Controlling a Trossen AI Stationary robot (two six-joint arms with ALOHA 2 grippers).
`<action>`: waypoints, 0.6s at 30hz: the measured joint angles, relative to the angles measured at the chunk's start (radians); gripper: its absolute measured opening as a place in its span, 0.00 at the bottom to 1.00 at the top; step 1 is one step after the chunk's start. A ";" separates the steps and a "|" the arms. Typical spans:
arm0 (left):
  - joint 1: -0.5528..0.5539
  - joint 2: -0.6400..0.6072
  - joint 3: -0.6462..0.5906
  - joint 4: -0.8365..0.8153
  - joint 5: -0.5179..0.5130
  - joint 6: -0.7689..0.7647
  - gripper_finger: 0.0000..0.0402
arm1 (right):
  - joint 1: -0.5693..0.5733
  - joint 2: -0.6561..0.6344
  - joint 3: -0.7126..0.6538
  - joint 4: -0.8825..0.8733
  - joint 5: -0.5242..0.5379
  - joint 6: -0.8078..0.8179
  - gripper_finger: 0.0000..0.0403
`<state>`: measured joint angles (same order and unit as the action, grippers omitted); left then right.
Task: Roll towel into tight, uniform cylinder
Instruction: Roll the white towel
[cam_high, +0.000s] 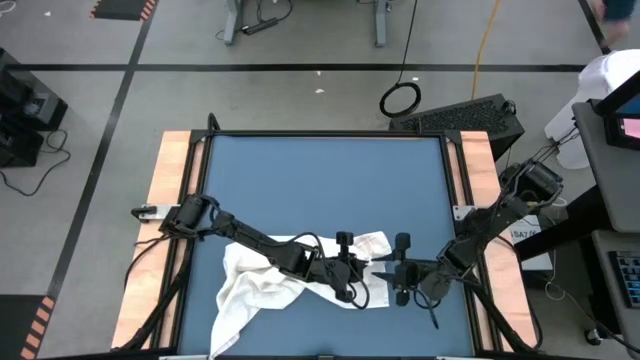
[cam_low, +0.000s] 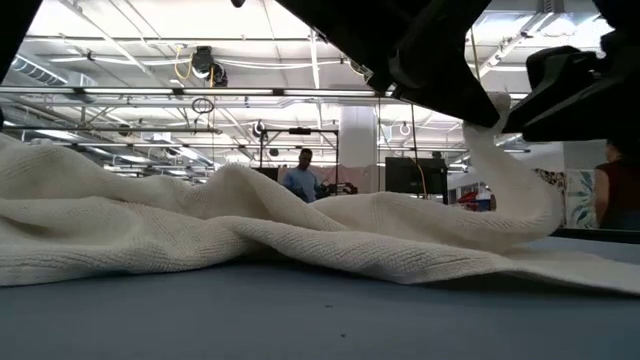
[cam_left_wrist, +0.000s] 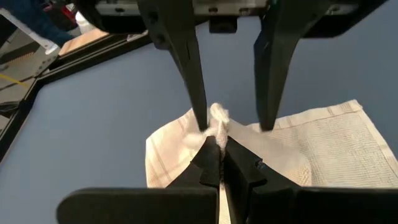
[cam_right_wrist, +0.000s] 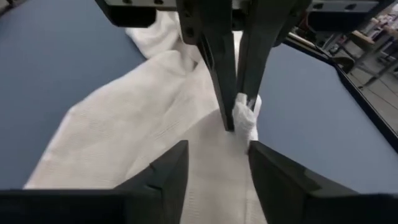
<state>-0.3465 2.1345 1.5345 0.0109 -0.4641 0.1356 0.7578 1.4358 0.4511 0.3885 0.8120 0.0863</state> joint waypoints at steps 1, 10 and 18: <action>0.000 0.000 0.000 0.002 0.000 0.000 0.02 | -0.007 0.005 0.000 0.007 0.000 -0.003 0.35; -0.001 0.000 0.000 -0.001 0.005 -0.026 0.05 | -0.038 0.012 0.000 0.027 -0.003 -0.058 0.09; -0.015 0.000 0.000 -0.001 0.009 -0.026 0.05 | -0.036 0.012 0.000 0.018 -0.006 -0.080 0.21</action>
<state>-0.3617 2.1345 1.5345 0.0101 -0.4549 0.1101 0.7222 1.4479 0.4511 0.4065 0.8062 0.0066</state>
